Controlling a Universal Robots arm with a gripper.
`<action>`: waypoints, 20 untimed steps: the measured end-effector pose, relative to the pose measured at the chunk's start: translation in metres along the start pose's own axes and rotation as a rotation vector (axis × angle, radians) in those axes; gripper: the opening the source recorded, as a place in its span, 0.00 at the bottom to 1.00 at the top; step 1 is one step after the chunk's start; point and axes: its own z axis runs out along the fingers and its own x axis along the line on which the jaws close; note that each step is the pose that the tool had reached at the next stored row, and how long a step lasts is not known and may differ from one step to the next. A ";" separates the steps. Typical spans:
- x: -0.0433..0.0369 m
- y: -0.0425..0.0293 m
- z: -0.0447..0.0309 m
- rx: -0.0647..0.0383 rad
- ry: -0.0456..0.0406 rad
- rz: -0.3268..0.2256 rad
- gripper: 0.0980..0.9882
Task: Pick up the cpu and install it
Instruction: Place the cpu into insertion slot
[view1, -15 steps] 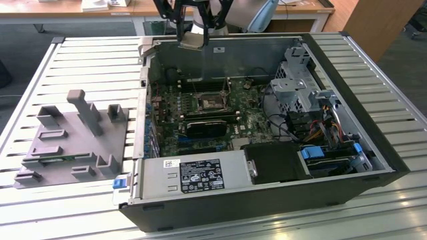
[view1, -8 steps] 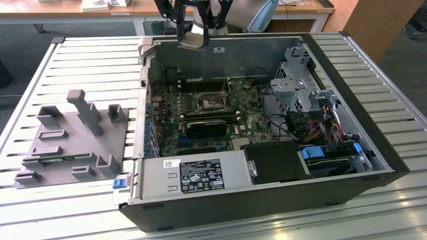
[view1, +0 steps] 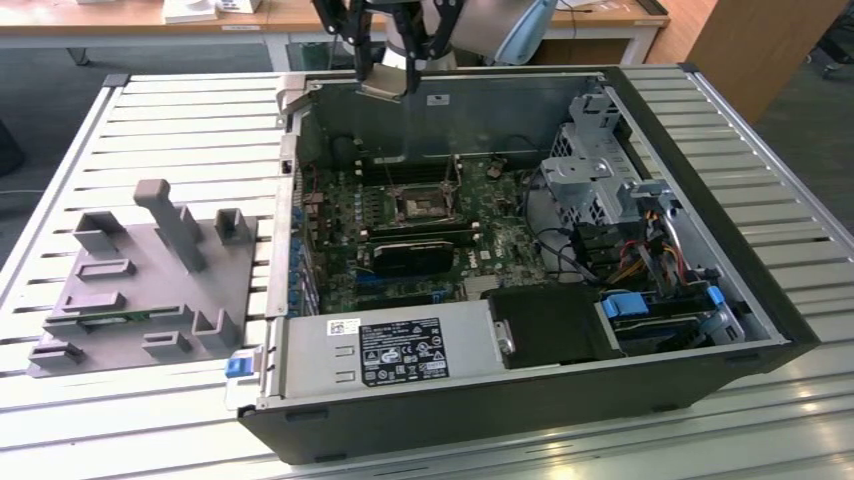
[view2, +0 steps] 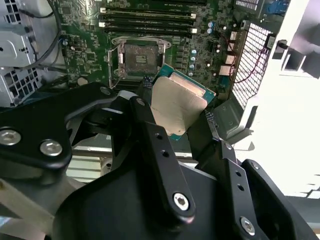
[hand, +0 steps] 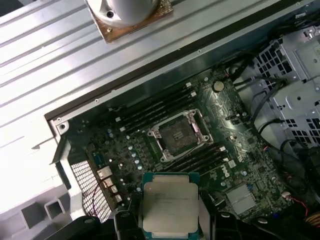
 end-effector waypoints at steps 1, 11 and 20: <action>0.0000 0.0000 0.0002 0.000 -0.0015 0.020 0.49; 0.0000 -0.0002 0.0023 0.000 -0.0157 0.200 0.49; 0.0000 -0.0002 0.0039 0.001 -0.0273 0.347 0.49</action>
